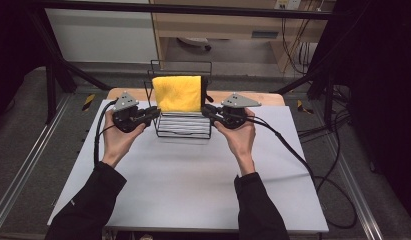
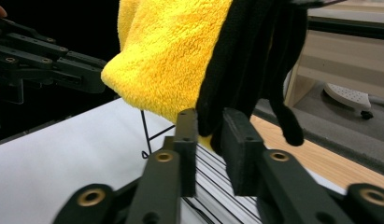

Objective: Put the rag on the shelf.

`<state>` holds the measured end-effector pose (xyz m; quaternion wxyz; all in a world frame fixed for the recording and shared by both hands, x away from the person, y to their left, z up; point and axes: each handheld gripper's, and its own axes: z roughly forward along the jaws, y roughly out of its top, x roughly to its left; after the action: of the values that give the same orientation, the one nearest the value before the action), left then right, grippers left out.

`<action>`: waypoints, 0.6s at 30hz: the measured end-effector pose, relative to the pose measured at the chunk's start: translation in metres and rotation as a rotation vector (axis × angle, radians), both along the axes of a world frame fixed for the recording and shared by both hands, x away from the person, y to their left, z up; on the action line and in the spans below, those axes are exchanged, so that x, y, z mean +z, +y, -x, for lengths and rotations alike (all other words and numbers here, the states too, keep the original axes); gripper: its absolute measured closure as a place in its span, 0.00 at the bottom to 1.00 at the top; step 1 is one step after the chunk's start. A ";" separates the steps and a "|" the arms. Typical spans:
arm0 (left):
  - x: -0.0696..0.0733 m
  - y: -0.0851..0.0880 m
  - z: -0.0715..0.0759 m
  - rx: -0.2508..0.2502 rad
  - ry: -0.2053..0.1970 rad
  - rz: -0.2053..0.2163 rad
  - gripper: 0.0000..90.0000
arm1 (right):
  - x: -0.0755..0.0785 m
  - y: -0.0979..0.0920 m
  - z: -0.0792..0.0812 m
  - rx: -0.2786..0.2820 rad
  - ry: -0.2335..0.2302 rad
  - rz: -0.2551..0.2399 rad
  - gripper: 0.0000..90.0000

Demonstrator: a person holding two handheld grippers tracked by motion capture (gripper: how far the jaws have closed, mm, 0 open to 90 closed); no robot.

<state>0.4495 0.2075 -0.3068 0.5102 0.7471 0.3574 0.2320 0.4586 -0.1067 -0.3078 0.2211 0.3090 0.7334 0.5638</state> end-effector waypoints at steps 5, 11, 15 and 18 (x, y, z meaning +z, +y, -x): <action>-0.004 0.005 0.008 -0.014 0.033 -0.002 0.68 | 0.001 -0.009 0.009 0.013 0.009 0.007 0.62; -0.017 0.009 0.016 -0.033 0.056 -0.037 0.48 | -0.005 -0.024 0.020 0.016 0.044 0.029 0.40; -0.028 0.013 0.021 -0.057 0.091 -0.042 0.40 | -0.012 -0.037 0.027 -0.002 0.073 0.023 0.26; -0.036 0.015 0.025 -0.066 0.108 -0.058 0.35 | -0.019 -0.047 0.031 -0.017 0.098 0.038 0.20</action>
<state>0.4242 0.2229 -0.3426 0.4757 0.7842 0.3528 0.1849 0.4276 -0.1539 -0.3270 0.1956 0.3382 0.7512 0.5321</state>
